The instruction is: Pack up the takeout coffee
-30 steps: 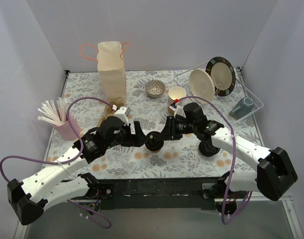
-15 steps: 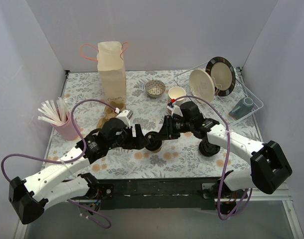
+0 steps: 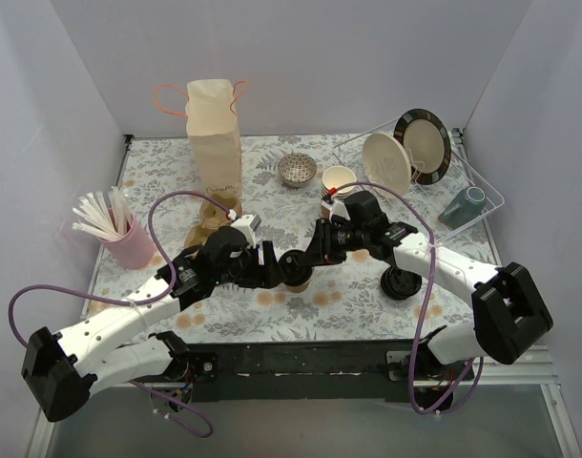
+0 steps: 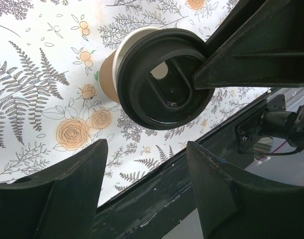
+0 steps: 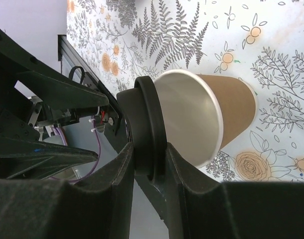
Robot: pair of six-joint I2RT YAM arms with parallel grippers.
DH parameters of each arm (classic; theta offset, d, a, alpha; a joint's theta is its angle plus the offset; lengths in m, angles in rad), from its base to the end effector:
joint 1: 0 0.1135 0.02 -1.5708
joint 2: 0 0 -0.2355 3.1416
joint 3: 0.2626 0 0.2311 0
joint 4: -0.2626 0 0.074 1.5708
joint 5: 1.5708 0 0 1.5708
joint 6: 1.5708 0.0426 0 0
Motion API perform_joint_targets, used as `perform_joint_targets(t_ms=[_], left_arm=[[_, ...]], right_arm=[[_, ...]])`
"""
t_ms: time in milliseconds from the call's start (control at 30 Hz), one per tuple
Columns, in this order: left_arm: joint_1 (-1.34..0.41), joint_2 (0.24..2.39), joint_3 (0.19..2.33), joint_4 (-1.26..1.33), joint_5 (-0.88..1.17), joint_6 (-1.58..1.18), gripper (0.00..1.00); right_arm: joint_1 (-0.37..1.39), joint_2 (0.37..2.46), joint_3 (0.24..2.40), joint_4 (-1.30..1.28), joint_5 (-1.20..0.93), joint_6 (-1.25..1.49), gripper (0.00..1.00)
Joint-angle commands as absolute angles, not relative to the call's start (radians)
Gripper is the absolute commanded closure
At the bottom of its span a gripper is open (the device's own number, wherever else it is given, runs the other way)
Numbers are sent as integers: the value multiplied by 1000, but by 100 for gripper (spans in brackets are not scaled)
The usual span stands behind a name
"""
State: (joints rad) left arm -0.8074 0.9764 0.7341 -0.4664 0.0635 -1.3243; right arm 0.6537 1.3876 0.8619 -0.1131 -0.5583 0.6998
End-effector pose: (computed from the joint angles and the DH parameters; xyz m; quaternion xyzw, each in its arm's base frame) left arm 0.1416 -0.1519 0.2375 -0.2193 0.8813 -0.3794 0.1768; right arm 0.2154 0.1935 0.2193 -0.1040 0.8614 0.4624 0.1826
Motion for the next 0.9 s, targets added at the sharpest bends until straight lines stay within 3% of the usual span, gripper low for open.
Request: perform_joint_targets(t_ms=[0, 567, 867], left_arm=[[-805, 989, 730, -439, 77, -1310, 37], [-802, 1072, 733, -393, 75, -1284, 41], [-801, 1114, 741, -376, 78, -1266, 43]], right_arm=[[643, 1401, 904, -129, -589, 681, 70], [620, 1414, 908, -161, -589, 657, 64], [604, 1416, 927, -192, -571, 646, 55]])
